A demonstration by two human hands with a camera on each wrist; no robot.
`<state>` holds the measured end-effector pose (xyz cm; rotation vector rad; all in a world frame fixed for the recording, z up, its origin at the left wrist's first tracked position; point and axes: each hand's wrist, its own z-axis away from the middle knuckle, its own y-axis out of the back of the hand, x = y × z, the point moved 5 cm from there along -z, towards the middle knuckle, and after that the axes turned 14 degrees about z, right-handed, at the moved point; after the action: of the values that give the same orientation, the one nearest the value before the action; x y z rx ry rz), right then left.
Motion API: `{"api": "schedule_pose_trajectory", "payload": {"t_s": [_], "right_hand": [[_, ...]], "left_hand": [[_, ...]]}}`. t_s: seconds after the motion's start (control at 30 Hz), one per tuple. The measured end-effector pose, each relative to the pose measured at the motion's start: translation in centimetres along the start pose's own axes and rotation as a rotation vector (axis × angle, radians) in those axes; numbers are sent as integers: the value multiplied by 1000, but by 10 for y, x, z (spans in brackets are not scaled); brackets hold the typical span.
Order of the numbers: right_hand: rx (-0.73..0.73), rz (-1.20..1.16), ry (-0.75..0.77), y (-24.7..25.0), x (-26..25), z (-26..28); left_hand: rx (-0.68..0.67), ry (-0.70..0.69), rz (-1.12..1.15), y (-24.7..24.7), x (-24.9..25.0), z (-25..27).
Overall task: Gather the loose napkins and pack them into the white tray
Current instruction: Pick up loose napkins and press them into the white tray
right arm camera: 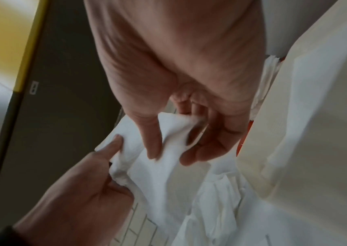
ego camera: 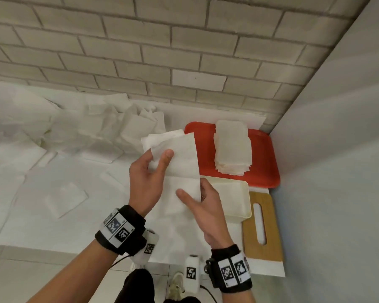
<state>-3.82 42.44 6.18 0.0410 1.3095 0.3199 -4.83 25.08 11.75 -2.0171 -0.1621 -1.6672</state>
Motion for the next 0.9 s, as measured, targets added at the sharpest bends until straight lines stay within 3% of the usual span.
{"api": "schedule_pose_trajectory", "payload": {"t_s": [0.17,0.37,0.53,0.63,0.77,0.9], "right_hand": [[7,-242,22,16,10,8],[149,-42,95,26,9,23],[112,221,94,27,14,21],[205,341,214,39,7,21],[-18,98,217,27,-4,15],[-6,194,191,50,1,16]], "left_hand": [[55,-76,52,-9,3,4],[47,-92,26,-17,-4,7],[-6,-68,17,-24,-8,12],[-59,-66,5,-30,-6,16],[-146,-6,27,-43,-12,23],[-72,-56,79,-39,-13,16]]}}
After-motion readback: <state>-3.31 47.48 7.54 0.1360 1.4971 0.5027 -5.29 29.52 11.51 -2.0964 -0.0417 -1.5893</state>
